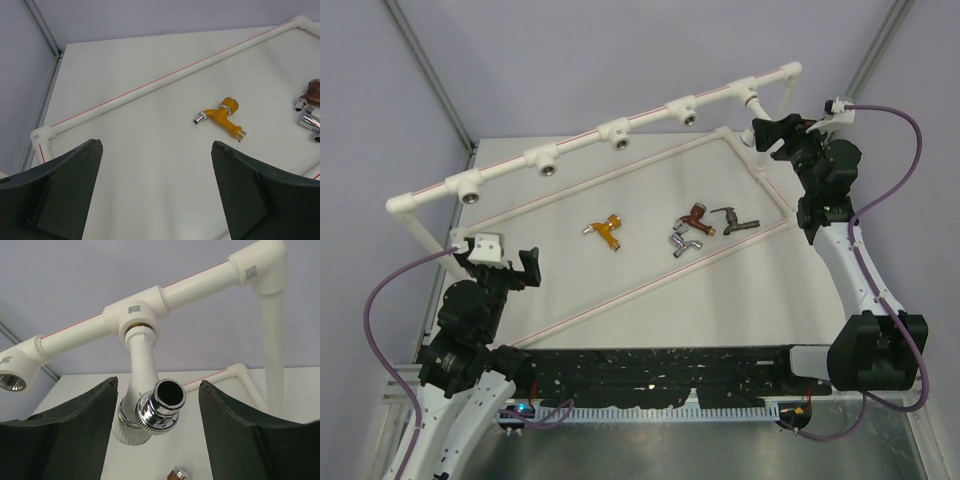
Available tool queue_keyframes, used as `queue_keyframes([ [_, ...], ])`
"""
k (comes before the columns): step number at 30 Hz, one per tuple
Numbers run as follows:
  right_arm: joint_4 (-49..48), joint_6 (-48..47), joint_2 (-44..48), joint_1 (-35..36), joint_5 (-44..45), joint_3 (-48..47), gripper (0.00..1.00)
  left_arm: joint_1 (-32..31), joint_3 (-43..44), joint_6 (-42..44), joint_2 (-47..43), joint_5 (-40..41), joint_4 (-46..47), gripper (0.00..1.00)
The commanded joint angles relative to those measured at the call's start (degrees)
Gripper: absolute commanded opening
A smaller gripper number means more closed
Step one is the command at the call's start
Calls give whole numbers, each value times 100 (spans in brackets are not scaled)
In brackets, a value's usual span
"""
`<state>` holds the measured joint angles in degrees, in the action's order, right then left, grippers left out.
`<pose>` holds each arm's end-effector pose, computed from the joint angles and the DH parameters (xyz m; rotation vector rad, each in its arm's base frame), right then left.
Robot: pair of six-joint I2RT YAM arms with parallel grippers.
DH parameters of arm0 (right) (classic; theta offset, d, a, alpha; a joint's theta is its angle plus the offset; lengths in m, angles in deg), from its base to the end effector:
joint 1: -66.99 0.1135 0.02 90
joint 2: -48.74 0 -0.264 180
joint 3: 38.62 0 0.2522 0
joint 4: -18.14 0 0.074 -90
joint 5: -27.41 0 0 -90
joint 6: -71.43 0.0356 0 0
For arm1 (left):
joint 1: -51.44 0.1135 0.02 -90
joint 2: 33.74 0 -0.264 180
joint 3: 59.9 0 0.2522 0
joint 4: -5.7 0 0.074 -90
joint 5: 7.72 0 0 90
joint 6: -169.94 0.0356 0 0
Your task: Install the water faucets
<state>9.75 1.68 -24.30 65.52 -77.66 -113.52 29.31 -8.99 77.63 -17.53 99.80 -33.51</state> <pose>0.3018 0.0015 0.3935 0.0459 1.4125 0.4548 0.0795 -0.0208 0.3223 0.0518 1.6455 -0.0734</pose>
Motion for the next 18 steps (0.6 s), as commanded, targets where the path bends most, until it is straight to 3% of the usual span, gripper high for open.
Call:
queue_keyframes([
  [1, -596, 1337, -184, 24, -66, -214, 66, -11, -6, 46, -12, 50, 295, 94],
  [4, -956, 2488, -325, 24, -110, -100, 54, -19, -14, 46, -12, 50, 295, 94],
  [8, -1649, 4051, -474, 24, -163, 164, 32, -19, -14, 55, -21, 59, 295, 94],
  [12, -2721, 5976, -711, 33, -67, 515, 19, -19, -23, 46, -21, 50, 295, 95],
  [16, -3303, 7412, -888, 103, 214, 744, 15, -19, -23, 55, -30, 50, 295, 94],
  [18, -3235, 7397, -809, 95, 267, 727, 24, -19, -14, 46, -30, 50, 295, 94],
])
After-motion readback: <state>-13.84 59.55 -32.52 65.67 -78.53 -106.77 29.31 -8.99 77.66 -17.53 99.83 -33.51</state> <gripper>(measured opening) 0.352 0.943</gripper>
